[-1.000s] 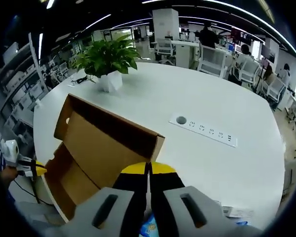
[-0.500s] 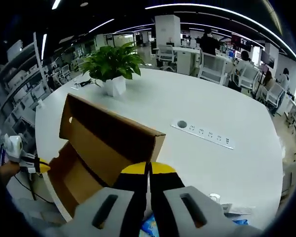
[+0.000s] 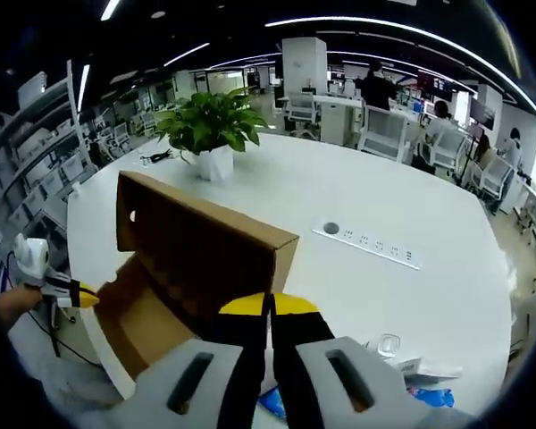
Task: Operate the shoe box by opening the lid, removing the specified soft item, and placing it in the target area until the item is outside and the box remains undamaged.
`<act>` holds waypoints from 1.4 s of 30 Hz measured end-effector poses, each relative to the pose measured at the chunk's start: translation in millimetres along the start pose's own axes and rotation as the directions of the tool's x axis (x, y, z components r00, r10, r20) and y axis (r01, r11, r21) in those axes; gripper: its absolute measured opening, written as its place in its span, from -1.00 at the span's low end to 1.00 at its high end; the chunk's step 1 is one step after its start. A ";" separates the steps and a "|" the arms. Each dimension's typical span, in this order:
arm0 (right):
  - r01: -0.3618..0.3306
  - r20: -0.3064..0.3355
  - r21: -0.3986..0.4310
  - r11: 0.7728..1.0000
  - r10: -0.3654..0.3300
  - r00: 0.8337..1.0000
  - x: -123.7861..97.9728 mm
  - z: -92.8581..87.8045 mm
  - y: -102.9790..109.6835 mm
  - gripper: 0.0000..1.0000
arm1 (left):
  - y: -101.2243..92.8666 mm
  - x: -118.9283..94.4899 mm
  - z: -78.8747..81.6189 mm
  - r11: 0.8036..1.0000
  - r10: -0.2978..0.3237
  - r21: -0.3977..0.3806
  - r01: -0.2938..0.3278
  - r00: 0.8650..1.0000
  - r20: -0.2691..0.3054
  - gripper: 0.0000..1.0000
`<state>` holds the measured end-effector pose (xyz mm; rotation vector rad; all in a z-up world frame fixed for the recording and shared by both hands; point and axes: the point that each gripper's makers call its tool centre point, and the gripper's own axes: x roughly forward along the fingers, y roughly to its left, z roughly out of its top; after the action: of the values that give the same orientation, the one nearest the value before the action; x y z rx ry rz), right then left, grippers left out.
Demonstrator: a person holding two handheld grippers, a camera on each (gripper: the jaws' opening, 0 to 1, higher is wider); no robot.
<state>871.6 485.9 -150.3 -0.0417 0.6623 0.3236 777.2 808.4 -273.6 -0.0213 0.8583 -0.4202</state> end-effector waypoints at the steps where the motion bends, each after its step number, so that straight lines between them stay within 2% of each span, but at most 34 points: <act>1: 0.000 0.002 0.000 1.000 0.000 1.000 -0.4 -0.3 0.1 -1.00 | -0.2 -0.3 0.0 1.000 -0.001 -0.001 0.001 1.000 0.001 -0.92; 25: -0.006 0.055 -0.001 1.000 0.006 0.998 -38.0 -26.5 28.9 -1.00 | 0.4 0.0 -0.3 1.000 -0.010 0.008 0.010 1.000 0.016 -0.91; 42: -0.014 0.081 0.016 1.000 0.013 0.997 -53.0 -58.1 46.2 -1.00 | 0.3 -0.6 1.5 0.999 -0.027 0.033 0.026 0.999 0.028 -0.89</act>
<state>783.4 506.6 -160.8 -0.0086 0.5847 0.3309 778.1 808.7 -272.2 -0.0083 0.8234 -0.4579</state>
